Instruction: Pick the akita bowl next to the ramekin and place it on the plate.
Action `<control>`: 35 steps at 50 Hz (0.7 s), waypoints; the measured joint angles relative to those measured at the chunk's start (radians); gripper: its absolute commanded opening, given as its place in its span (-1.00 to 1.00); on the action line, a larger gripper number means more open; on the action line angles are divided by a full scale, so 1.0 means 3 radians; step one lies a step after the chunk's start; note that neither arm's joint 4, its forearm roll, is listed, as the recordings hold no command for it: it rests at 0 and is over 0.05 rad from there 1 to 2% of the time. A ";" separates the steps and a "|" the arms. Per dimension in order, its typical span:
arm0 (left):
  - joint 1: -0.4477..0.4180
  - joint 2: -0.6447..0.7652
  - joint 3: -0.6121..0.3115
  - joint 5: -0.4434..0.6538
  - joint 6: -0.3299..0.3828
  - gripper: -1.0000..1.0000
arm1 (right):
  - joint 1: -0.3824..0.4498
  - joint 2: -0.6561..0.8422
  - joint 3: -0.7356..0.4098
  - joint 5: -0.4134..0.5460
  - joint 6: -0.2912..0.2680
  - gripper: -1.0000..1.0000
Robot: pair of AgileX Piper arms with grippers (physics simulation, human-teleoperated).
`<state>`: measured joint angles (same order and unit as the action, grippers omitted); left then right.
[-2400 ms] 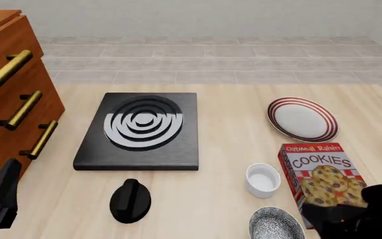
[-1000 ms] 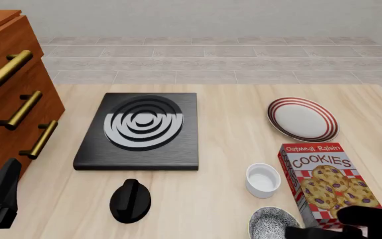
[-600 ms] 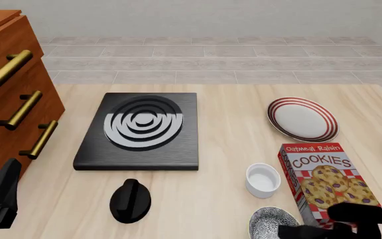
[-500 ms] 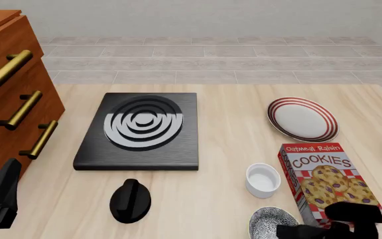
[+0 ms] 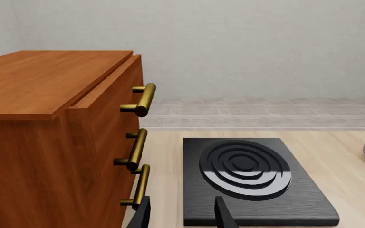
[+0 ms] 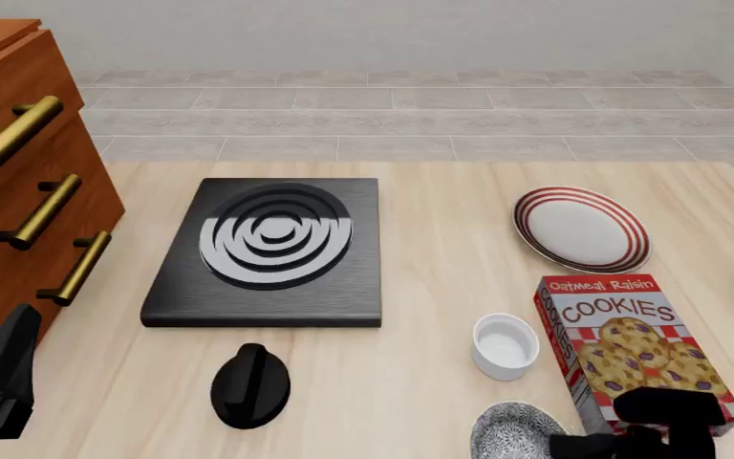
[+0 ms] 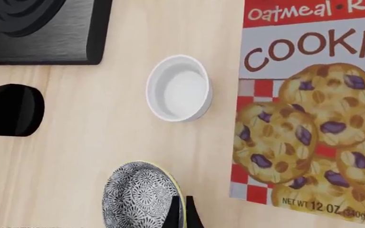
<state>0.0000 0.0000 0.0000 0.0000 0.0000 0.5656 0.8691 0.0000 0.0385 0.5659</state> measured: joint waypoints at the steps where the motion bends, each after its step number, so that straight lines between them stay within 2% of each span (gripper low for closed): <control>1: 0.0000 0.0000 0.0000 0.0000 0.0000 1.00 | 0.0001 -0.0003 0.0000 0.0002 -0.0001 -1.00; 16: 0.0000 0.0000 0.0000 0.0000 0.0000 1.00 | 0.0038 -0.0131 -0.0005 0.0082 0.0002 -1.00; 35: 0.0000 0.0000 0.0000 0.0000 0.0000 1.00 | 0.0094 -0.0578 -0.0215 0.0567 0.0013 -1.00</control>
<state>0.0000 0.0000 0.0000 0.0000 0.0000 0.5939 0.6956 -0.0646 0.2087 0.5700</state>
